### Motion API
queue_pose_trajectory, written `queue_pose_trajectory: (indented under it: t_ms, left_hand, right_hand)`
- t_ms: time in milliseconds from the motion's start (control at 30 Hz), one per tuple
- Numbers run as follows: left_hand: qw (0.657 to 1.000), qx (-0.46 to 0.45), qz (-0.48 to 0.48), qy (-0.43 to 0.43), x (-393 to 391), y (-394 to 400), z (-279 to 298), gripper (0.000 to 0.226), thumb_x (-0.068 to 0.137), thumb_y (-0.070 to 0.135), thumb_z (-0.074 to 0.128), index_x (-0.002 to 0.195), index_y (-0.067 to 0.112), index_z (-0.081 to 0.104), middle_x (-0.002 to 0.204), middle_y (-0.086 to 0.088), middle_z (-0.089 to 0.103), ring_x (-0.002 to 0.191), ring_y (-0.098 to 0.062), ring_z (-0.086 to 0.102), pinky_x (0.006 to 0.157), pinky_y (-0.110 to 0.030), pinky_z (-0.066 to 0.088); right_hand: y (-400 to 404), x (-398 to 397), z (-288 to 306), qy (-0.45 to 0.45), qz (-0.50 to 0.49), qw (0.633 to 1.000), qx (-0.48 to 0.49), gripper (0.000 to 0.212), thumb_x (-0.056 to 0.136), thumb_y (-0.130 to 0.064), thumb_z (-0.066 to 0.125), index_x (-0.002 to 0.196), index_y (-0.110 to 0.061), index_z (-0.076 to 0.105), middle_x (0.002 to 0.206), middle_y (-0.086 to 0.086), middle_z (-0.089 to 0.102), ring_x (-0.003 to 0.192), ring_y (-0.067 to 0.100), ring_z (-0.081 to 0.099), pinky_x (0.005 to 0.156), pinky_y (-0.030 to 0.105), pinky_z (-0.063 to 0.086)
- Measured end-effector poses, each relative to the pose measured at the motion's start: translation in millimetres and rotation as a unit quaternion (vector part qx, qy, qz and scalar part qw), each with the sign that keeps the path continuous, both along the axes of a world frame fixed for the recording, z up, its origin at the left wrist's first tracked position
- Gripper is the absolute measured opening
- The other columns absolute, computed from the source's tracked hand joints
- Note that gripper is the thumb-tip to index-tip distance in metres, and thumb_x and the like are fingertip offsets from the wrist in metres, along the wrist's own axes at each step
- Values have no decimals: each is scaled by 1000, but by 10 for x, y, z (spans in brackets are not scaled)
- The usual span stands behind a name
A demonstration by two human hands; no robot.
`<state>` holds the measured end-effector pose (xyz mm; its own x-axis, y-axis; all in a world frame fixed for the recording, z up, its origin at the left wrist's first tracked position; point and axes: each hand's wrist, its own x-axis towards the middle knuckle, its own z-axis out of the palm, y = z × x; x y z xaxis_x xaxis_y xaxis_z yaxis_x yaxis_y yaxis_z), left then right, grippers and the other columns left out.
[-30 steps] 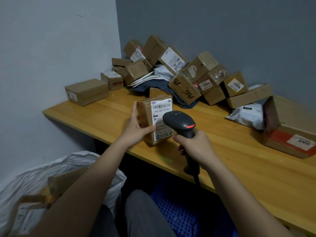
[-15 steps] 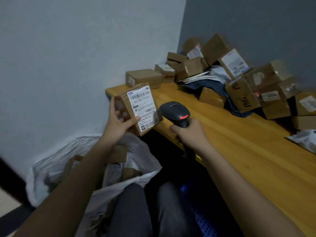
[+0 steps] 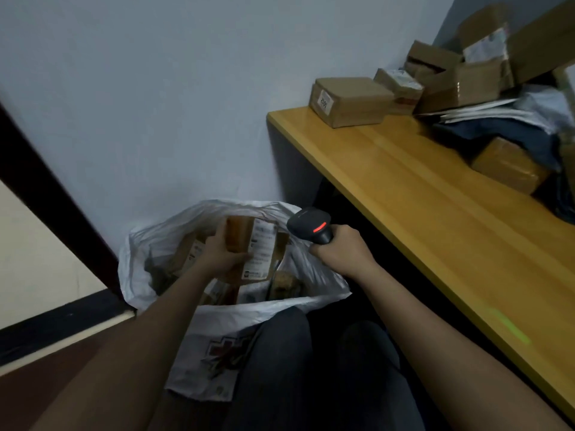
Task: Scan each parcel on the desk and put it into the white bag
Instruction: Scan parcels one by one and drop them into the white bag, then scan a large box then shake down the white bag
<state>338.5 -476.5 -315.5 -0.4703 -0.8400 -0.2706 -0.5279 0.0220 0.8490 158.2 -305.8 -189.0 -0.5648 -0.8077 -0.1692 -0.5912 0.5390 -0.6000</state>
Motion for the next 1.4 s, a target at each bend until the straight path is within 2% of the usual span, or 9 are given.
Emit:
queue_pose_trajectory:
  t_ms: [133,233,400,533,667,733,900,1267,1400]
  left_hand:
    - [993,-70,-31,-87,-226,-46,-124,90,74,27,79,147,15,28,136,-20,46,123,-39,48,97,-47,46]
    - [991,-88,-27,-99,-332,-25,-40,81,78,21,76,145,8,33,140,-23,40,130,-40,40,102,-47,41]
    - [992,-122,-15,-26,-446,162,330,59,91,14,60,145,10,36,142,-17,45,128,-31,45,102,-41,40]
    - [989,-133,-47,41,-575,402,746,47,94,19,58,139,16,44,137,-10,50,122,-26,51,98,-39,46]
    - [980,-131,-98,112,-860,767,1250,35,96,17,55,131,11,52,114,-2,56,105,-16,56,76,-8,42]
    - [973,-131,-136,131,-1059,958,1471,28,97,20,53,124,15,56,107,1,60,101,-15,59,71,-9,42]
    - [953,-173,-206,139,-1657,1557,1960,20,97,27,52,115,23,59,107,3,61,96,-14,58,73,-27,44]
    - [882,-212,-397,142,-2977,3362,2530,24,97,33,54,118,23,58,109,9,58,95,-9,55,74,-26,45]
    - [852,-218,-458,126,-3417,4047,2523,29,97,36,54,122,22,56,112,6,57,99,-12,56,77,-28,46]
  right_hand:
    - [32,-115,-57,4,-8,1000,13,21,76,-23,68,62,-24,52,74,3,62,84,29,66,63,27,42]
    - [110,-190,-46,8,-15,1000,9,21,77,-26,68,63,-23,52,71,3,63,80,29,66,62,29,44]
    - [330,-212,79,13,-40,999,-12,20,79,-28,68,67,-20,55,67,-2,61,68,19,59,53,26,39]
    - [606,-210,261,28,-63,997,-33,12,80,-24,66,74,-17,59,71,5,67,72,25,65,62,33,50]
    - [1029,-273,580,30,-109,990,-81,11,80,-22,66,82,-12,63,73,10,69,71,29,66,65,40,53]
    - [1285,-342,757,30,-146,982,-116,9,79,-20,66,80,-13,62,72,10,68,70,31,66,62,40,52]
    - [2012,-622,1144,2,-250,953,-170,8,80,-20,68,80,-17,60,74,6,68,69,26,70,69,42,58]
    - [3819,-1340,1359,-6,-435,855,-282,11,83,-15,67,90,-7,64,81,9,67,59,17,63,56,31,50]
    - [4448,-1557,1268,-3,-513,793,-328,9,79,-17,68,76,-11,62,72,9,65,59,21,61,59,35,50]
